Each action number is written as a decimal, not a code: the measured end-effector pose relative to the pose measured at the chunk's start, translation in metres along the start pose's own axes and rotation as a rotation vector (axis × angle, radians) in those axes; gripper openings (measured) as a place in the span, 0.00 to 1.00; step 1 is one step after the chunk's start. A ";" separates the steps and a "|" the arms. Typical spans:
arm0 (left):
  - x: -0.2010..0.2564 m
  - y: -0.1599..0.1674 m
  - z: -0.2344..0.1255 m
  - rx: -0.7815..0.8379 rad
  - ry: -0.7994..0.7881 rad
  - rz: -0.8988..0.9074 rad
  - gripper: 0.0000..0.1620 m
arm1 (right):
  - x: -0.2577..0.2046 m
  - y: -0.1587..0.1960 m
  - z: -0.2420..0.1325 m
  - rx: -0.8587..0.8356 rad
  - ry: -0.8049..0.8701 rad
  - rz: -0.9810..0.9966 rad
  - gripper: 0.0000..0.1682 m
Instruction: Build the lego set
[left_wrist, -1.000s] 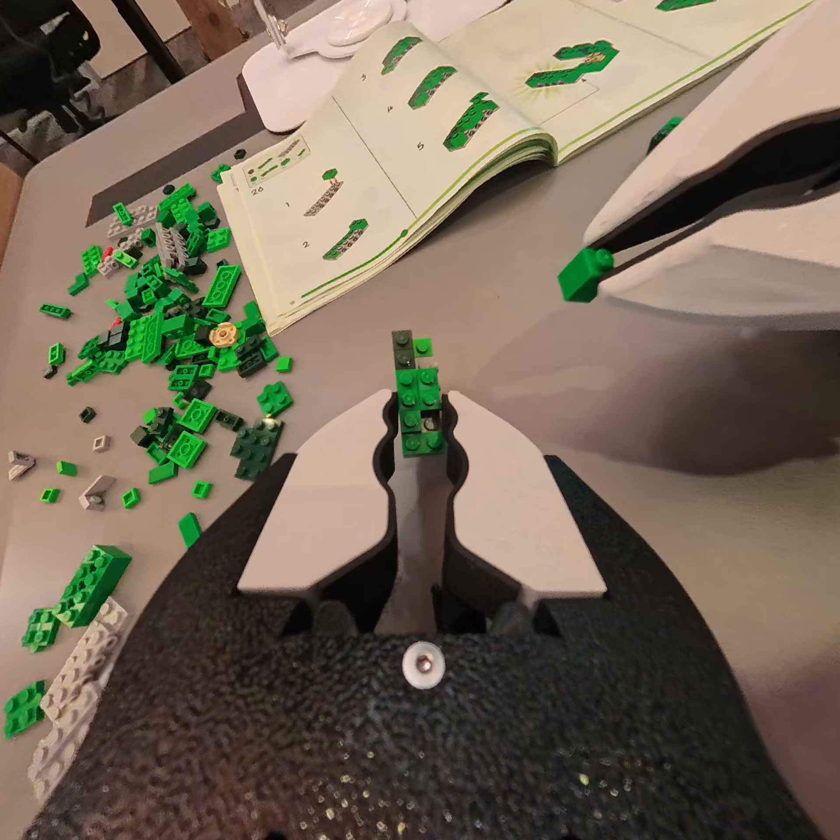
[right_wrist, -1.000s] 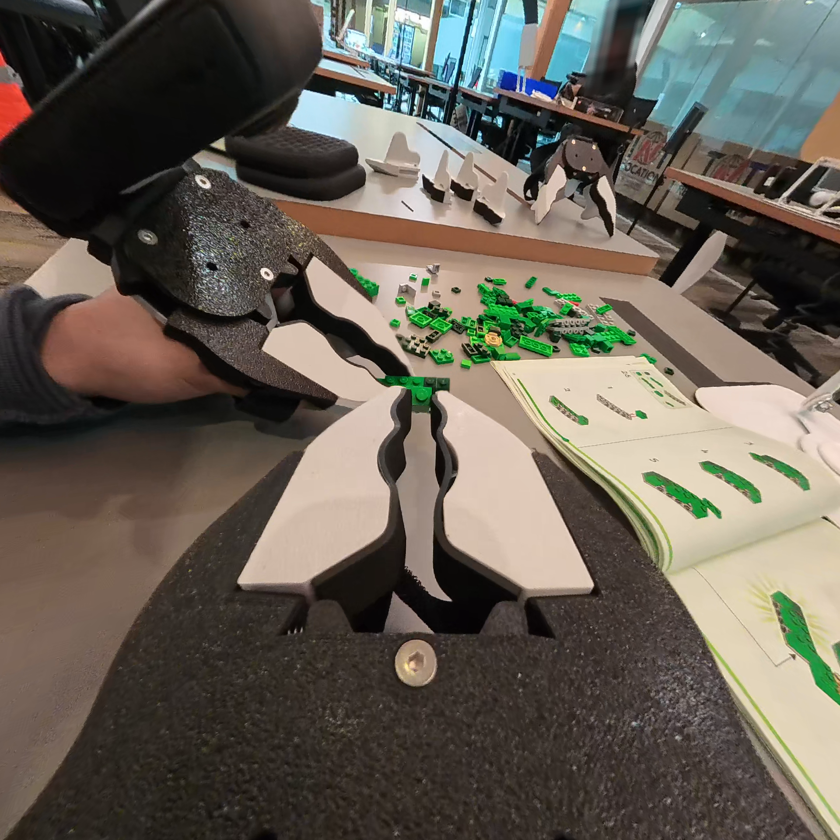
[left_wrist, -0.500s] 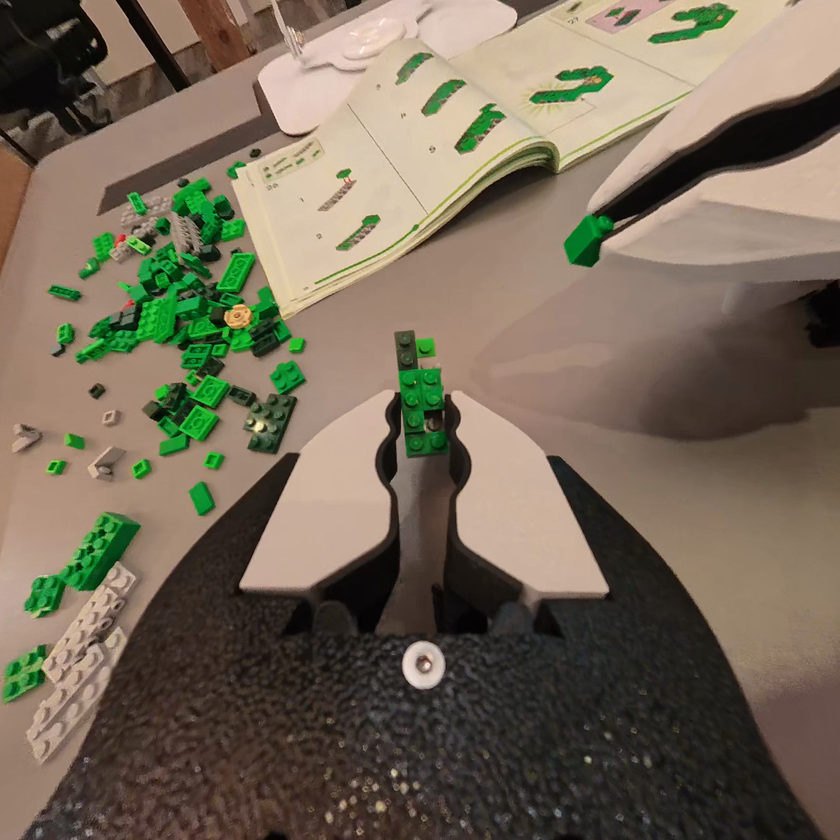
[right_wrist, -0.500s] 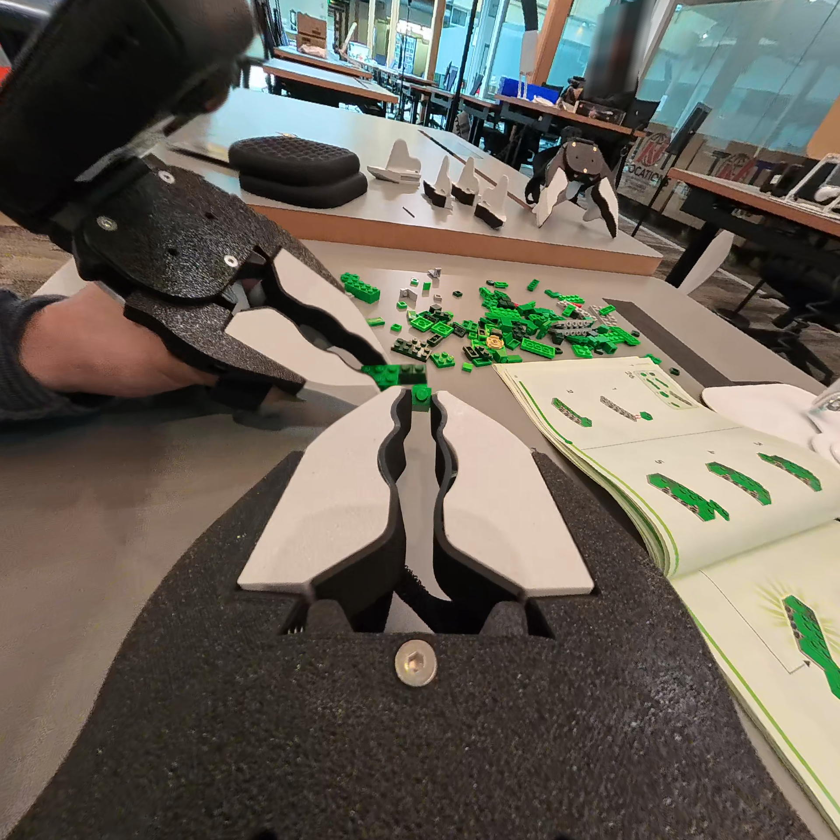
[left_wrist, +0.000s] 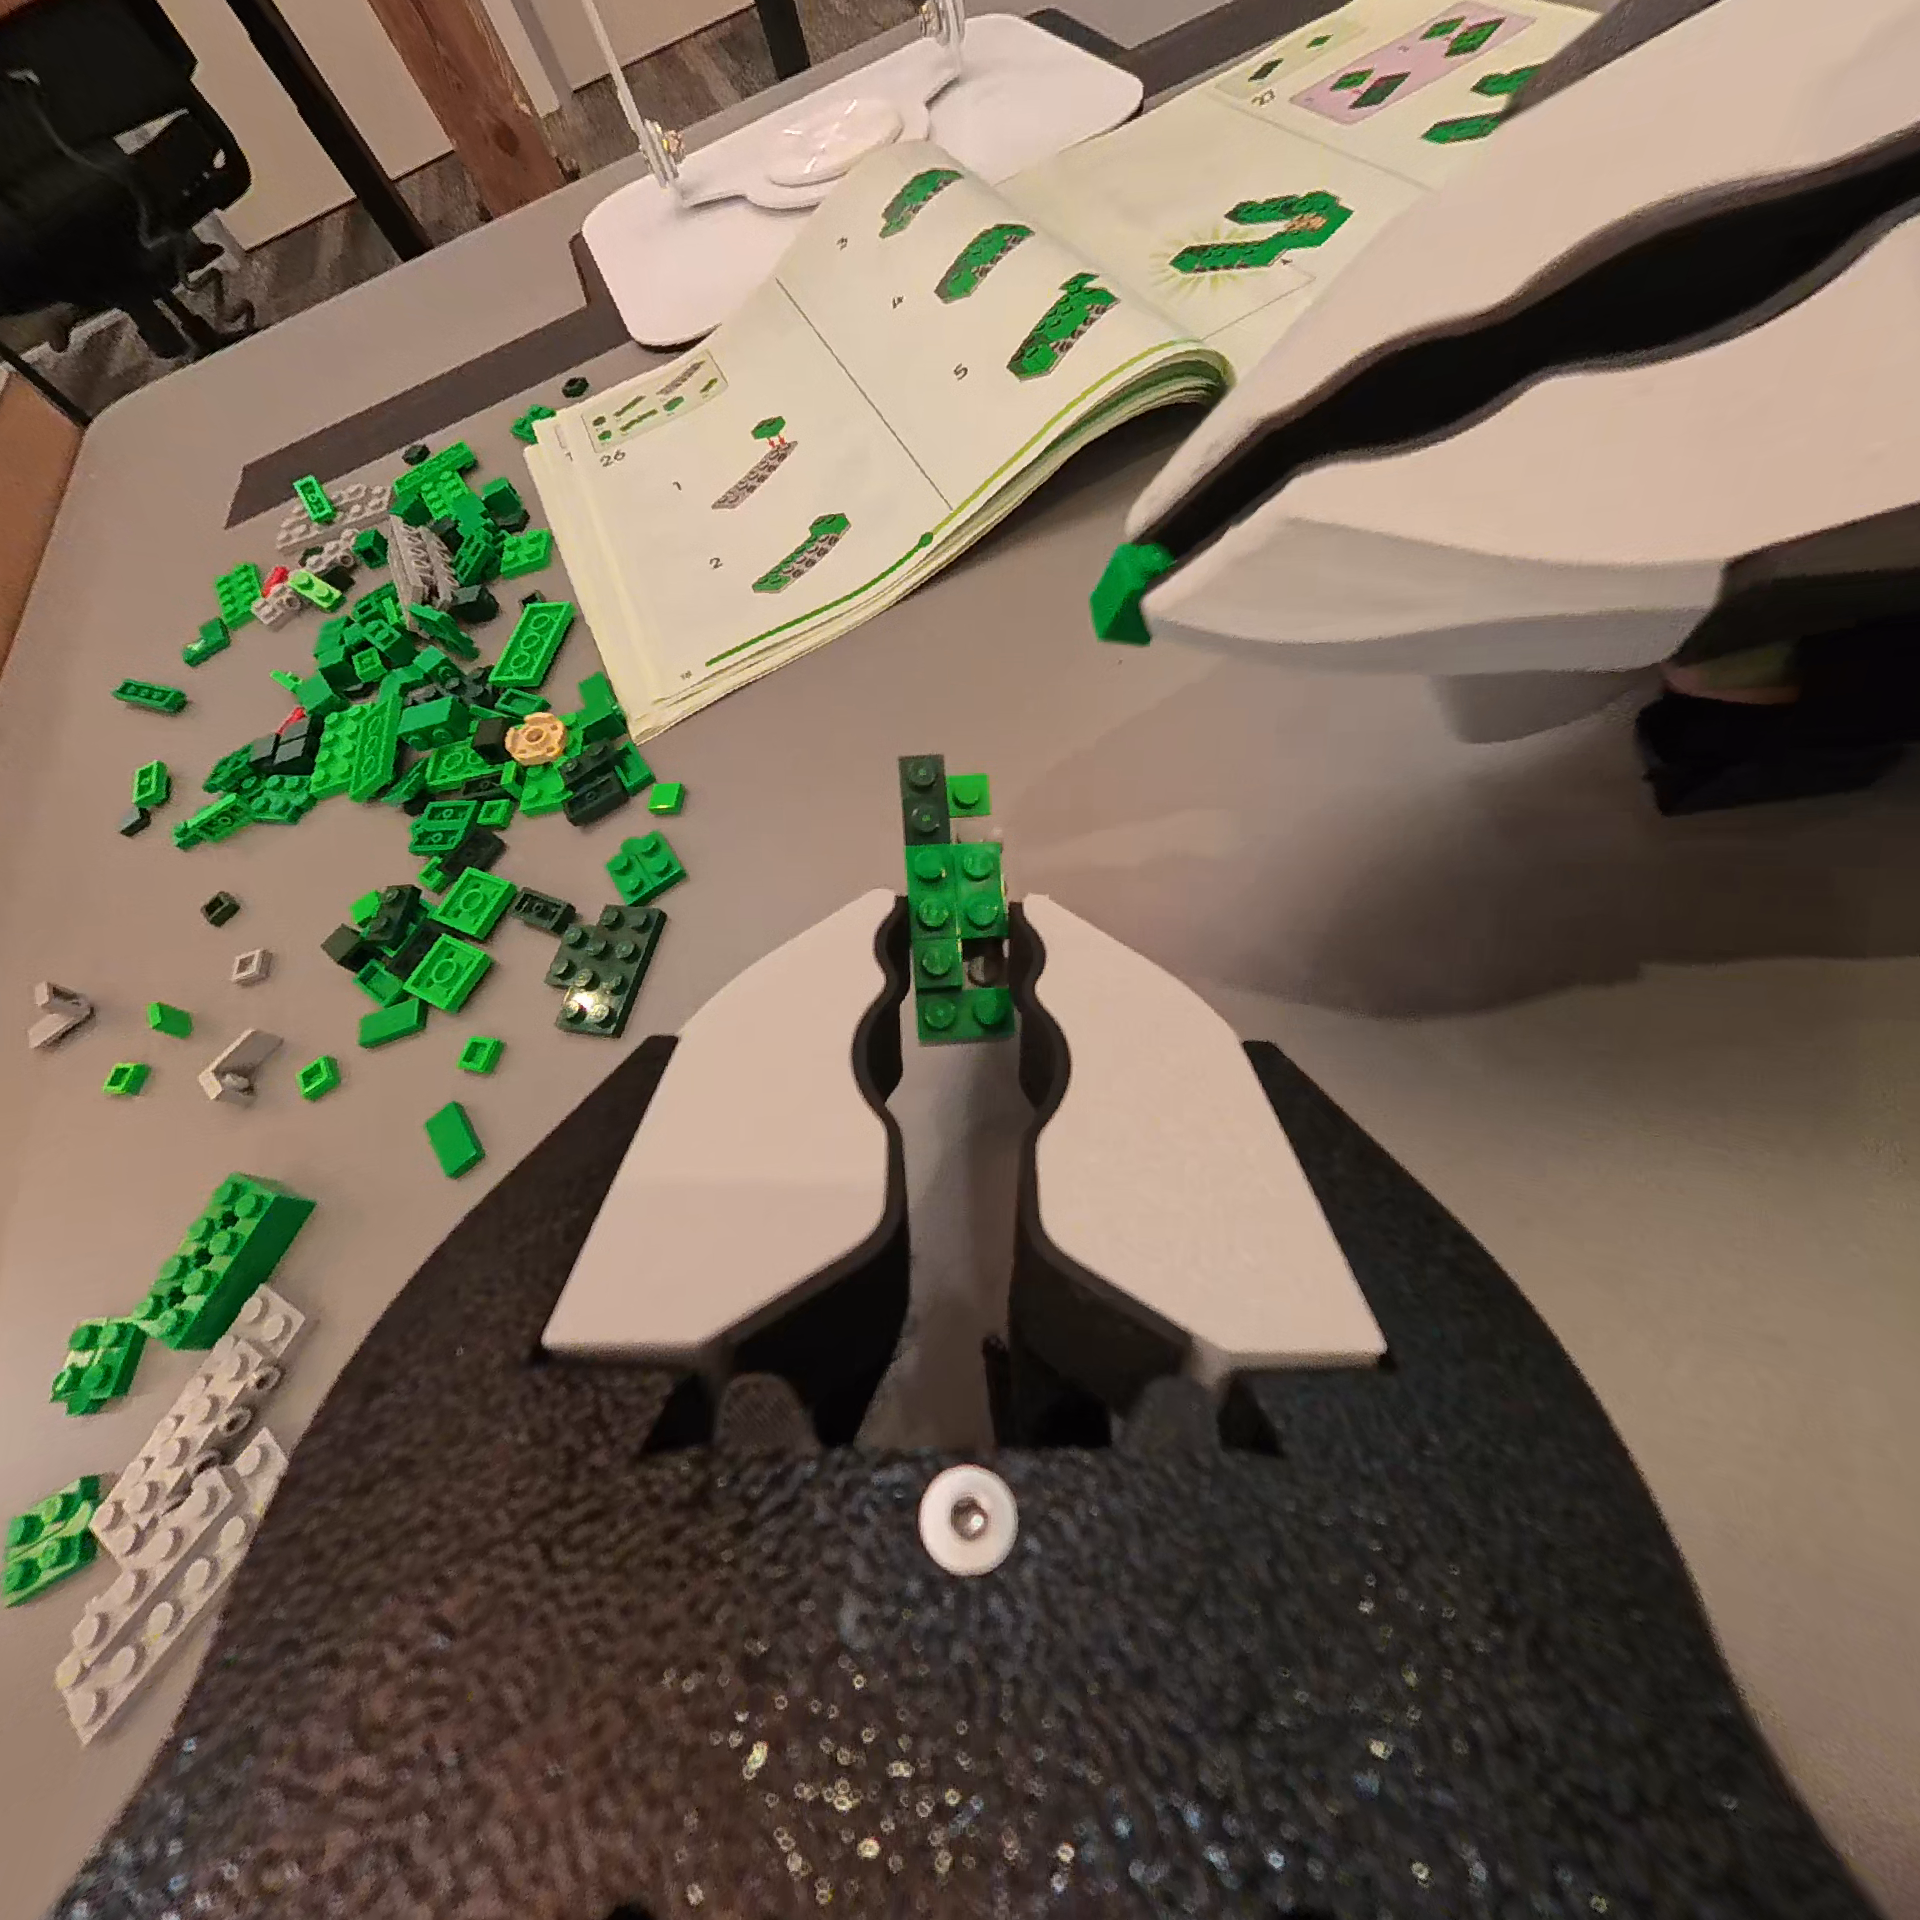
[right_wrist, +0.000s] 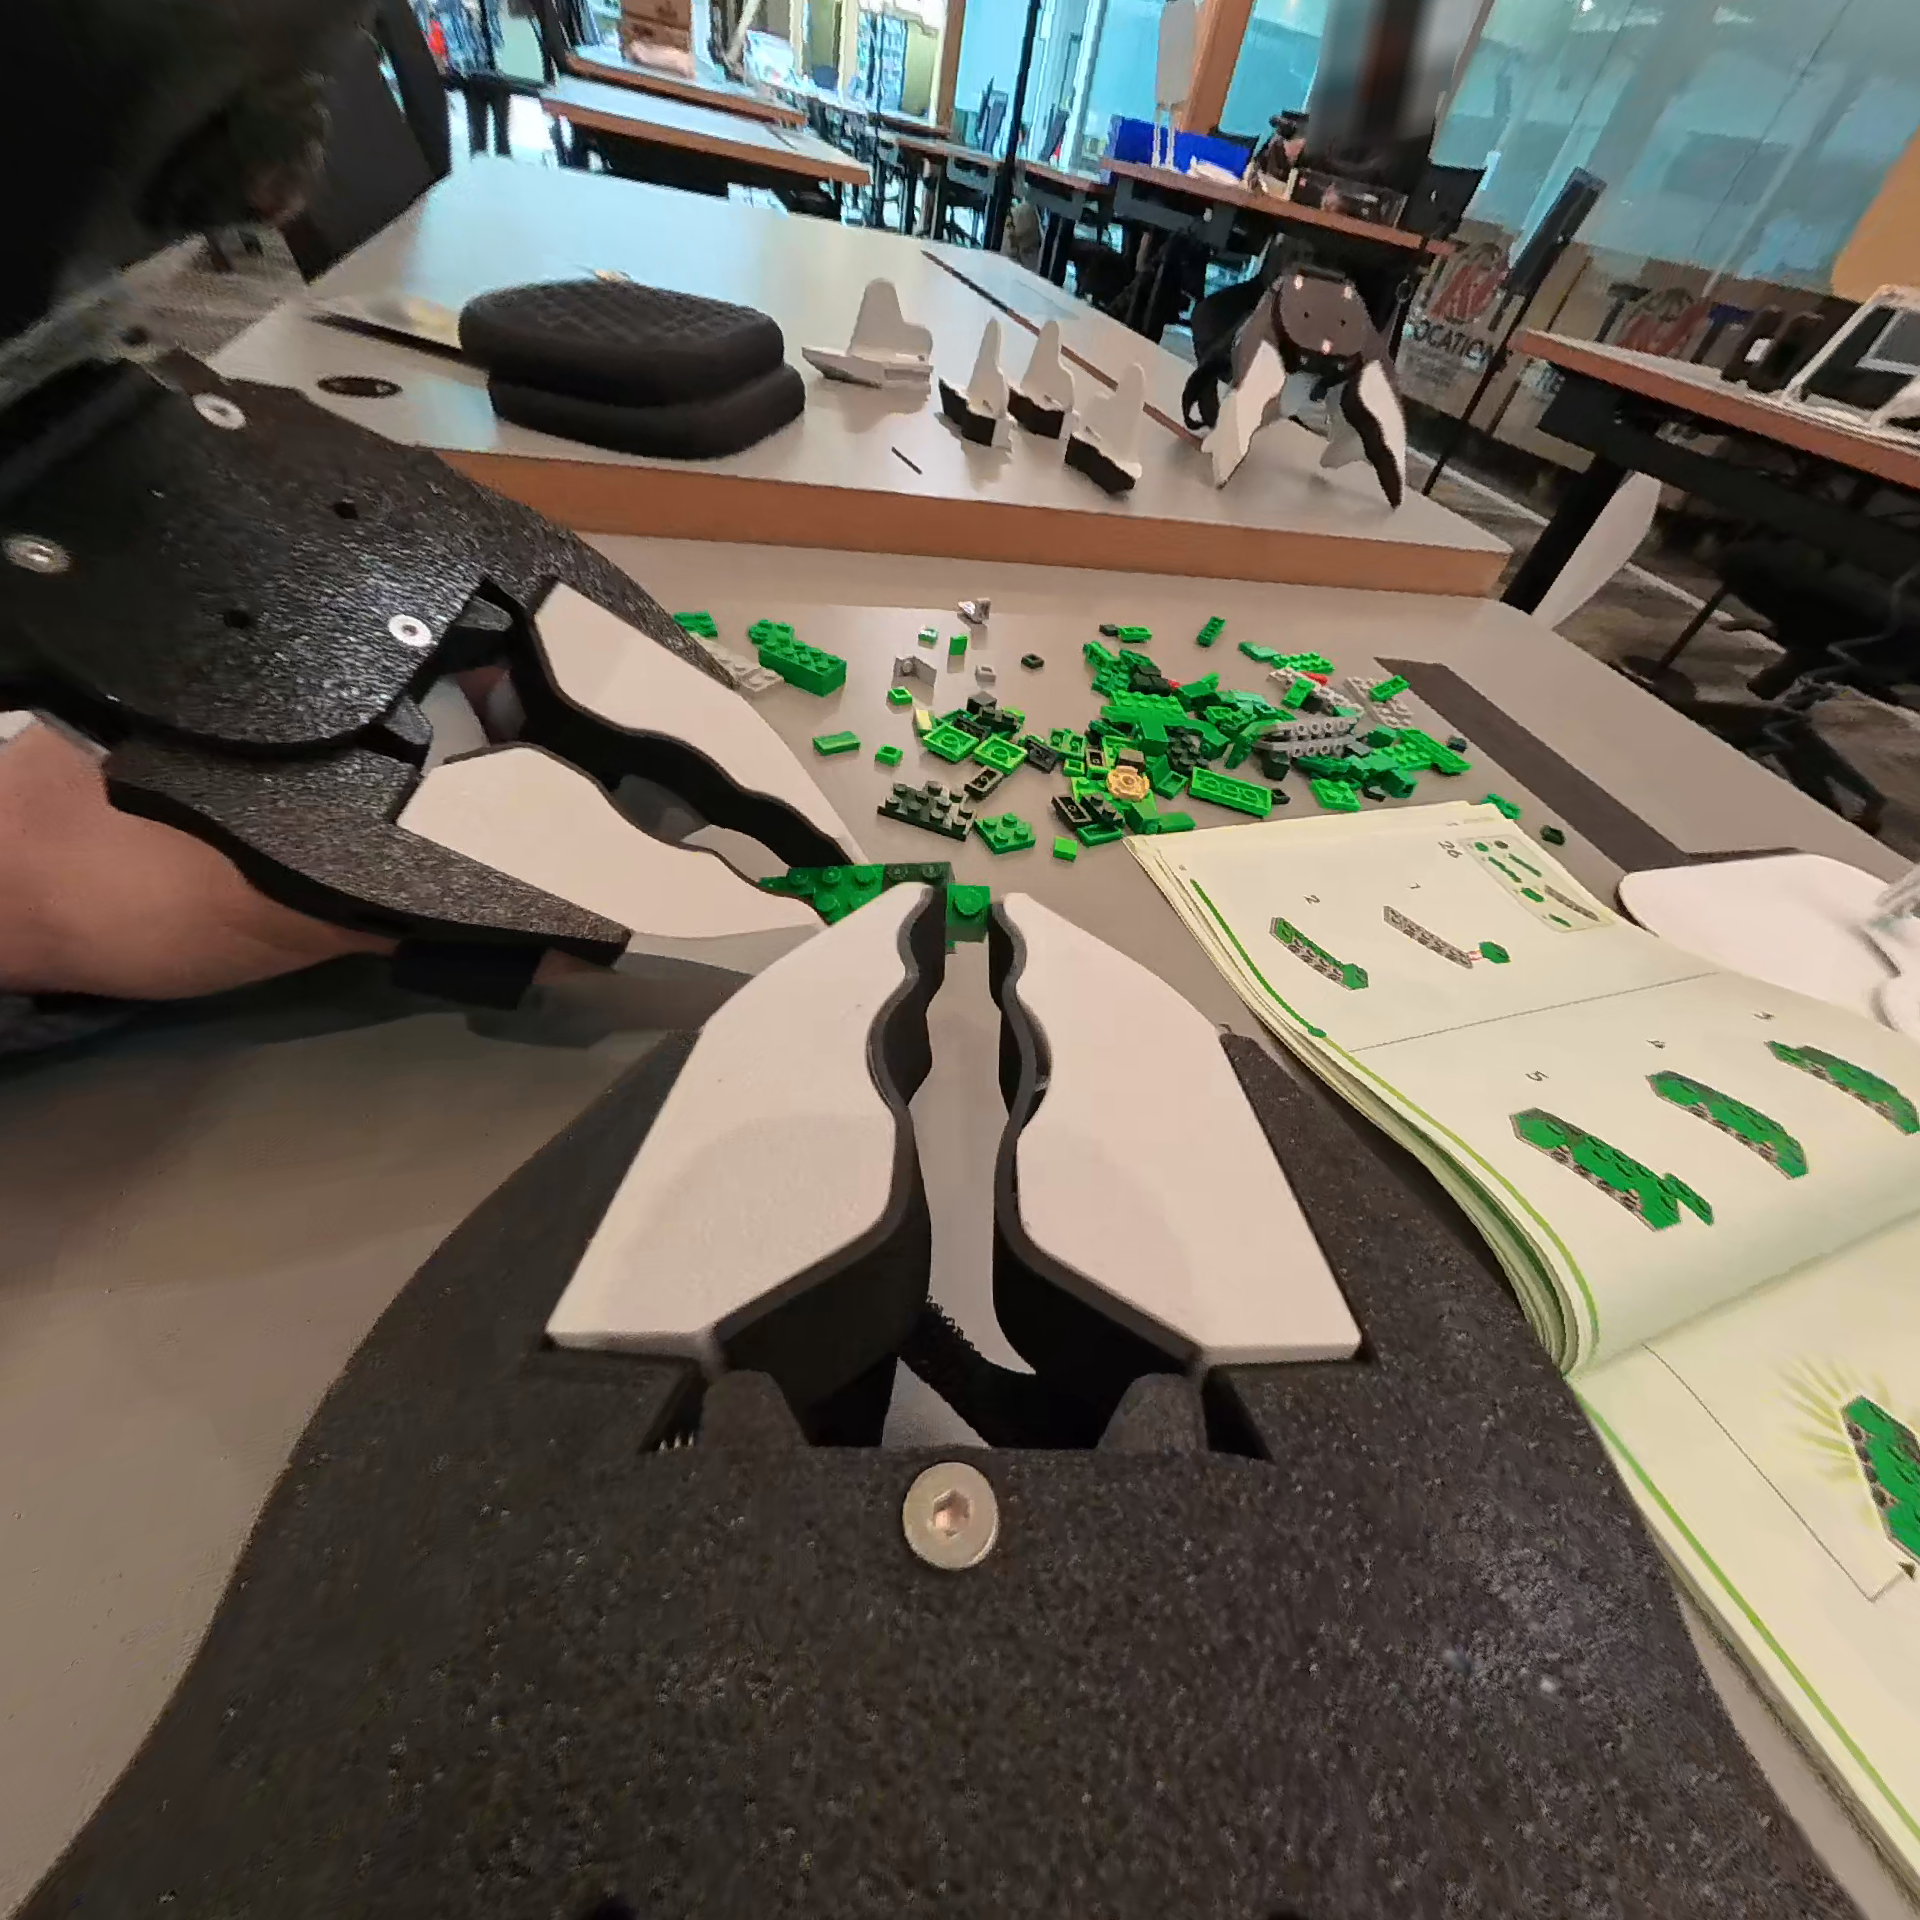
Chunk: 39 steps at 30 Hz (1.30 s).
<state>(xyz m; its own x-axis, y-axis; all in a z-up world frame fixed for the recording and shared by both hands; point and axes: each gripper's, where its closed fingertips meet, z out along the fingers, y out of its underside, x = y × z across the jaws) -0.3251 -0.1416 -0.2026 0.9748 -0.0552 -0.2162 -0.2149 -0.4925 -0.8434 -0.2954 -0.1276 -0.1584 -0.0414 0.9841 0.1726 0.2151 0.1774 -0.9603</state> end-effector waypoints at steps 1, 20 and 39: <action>0.000 0.000 0.000 0.003 0.004 -0.006 0.10 | -0.001 0.002 0.003 -0.022 -0.004 -0.008 0.04; -0.001 -0.001 -0.001 0.008 0.015 -0.042 0.10 | -0.007 0.014 0.029 -0.134 -0.088 -0.089 0.04; 0.002 0.023 0.009 -0.195 0.036 -0.046 0.11 | 0.005 0.021 0.023 -0.167 -0.038 -0.062 0.04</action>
<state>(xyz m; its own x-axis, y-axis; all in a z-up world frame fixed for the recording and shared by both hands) -0.3284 -0.1453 -0.2265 0.9856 -0.0580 -0.1589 -0.1577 -0.6540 -0.7399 -0.3134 -0.1191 -0.1829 -0.0959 0.9711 0.2187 0.3698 0.2387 -0.8979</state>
